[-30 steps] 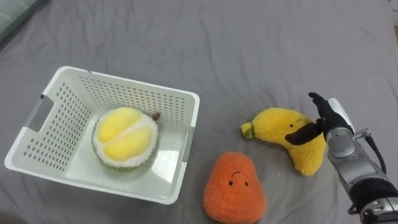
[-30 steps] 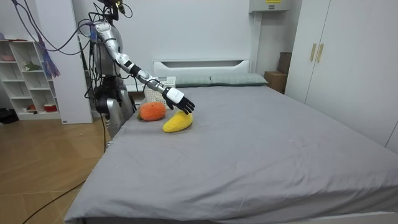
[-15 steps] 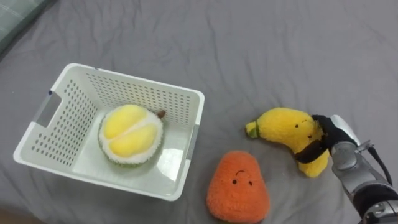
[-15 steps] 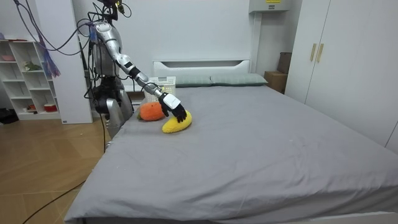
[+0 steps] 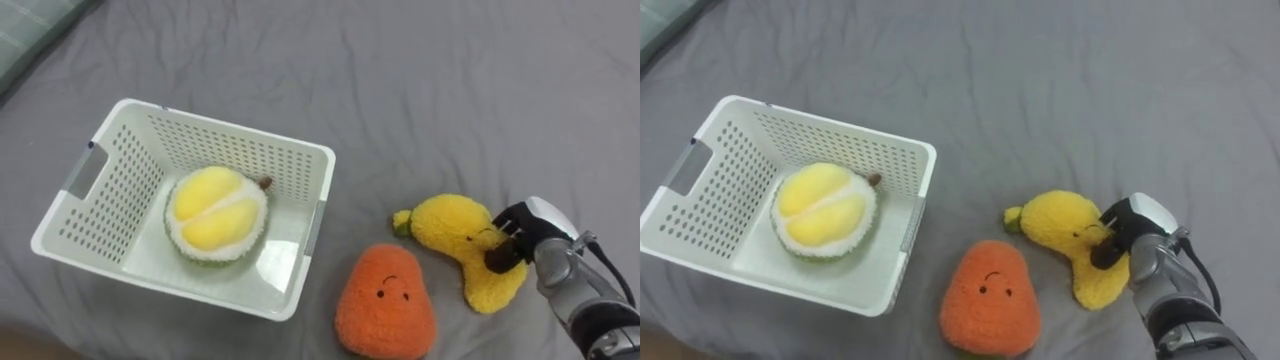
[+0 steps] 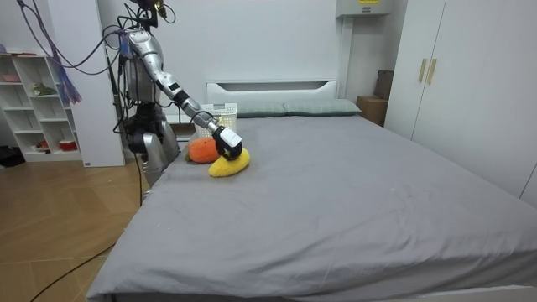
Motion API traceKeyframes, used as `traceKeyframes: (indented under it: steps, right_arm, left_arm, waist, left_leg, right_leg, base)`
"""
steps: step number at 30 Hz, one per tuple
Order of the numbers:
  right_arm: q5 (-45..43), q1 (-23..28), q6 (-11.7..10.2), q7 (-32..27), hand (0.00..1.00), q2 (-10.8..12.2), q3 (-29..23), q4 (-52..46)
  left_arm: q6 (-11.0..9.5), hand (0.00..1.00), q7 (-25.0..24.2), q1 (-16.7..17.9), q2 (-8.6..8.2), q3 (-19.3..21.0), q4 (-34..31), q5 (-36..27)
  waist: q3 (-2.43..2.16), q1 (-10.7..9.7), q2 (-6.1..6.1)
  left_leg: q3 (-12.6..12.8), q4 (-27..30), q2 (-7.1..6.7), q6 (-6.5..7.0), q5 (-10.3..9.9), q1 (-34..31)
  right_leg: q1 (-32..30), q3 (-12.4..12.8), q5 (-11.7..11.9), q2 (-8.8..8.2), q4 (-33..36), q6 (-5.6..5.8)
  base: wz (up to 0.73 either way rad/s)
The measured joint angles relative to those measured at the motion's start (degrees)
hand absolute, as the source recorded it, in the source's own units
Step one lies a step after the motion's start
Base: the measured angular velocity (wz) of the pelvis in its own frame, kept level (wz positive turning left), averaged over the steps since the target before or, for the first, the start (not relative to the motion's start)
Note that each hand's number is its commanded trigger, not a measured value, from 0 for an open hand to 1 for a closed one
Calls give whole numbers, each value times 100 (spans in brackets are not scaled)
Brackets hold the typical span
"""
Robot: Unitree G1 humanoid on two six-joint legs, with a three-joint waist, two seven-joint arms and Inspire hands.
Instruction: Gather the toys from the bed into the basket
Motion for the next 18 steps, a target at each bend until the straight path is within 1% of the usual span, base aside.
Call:
traceKeyframes:
  steps: [2,7,9,11,13,16,17,18]
  right_arm:
    - [-1,0,2,-2,100,-1,24,0]
    - [31,0,-8,-87,100,-4,58,63]
    - [106,1,-6,-210,100,-4,47,78]
    - [132,0,-6,-258,100,-4,-33,133]
    - [130,-1,-16,-291,100,-4,-176,110]
    - [242,0,-25,-290,100,-18,-376,-112]
    - [327,2,-30,-290,100,-17,-441,-265]
    - [506,7,-35,-292,100,-17,-468,-418]
  left_arm:
    - [-1,0,0,-24,0,0,32,0]
    - [0,0,0,-47,29,-77,231,18]
    - [15,0,0,-38,46,-94,255,28]
    - [19,0,0,-18,62,-97,258,49]
    - [15,0,0,18,68,-94,239,69]
    - [19,0,0,208,77,-68,98,70]
    - [20,0,-1,252,86,-63,95,85]
    - [25,0,0,294,89,-47,96,170]
  waist:
    - [14,16,-26]
    - [12,7,-42]
    - [10,-3,-32]
    - [8,6,-23]
    - [4,-8,-12]
    - [-29,-87,41]
    - [-42,-161,69]
    - [-57,-187,96]
  left_leg:
    - [-5,0,0,-1,1,-4]
    - [-29,-7,-2,-1,0,-4]
    - [-87,-7,-4,-2,1,4]
    - [-138,-2,-7,-6,3,25]
    - [-133,8,-11,-7,4,23]
    - [-135,17,-17,-6,4,28]
    - [-122,20,-17,-6,4,64]
    - [-120,12,-20,-6,4,142]
  right_leg:
    - [-1,-2,0,0,0,-1]
    - [7,-44,0,1,-3,-1]
    - [54,-127,0,-1,-22,-1]
    - [105,-160,0,0,-28,-1]
    - [108,-166,0,-2,-28,-1]
    - [114,-159,0,-11,-28,-1]
    - [149,-160,0,-13,-30,-1]
    - [239,-157,0,-12,-57,-1]
  base:
    - [0]
    - [2]
    - [13]
    - [14]
    - [4]
    - [0]
    - [0]
    - [0]
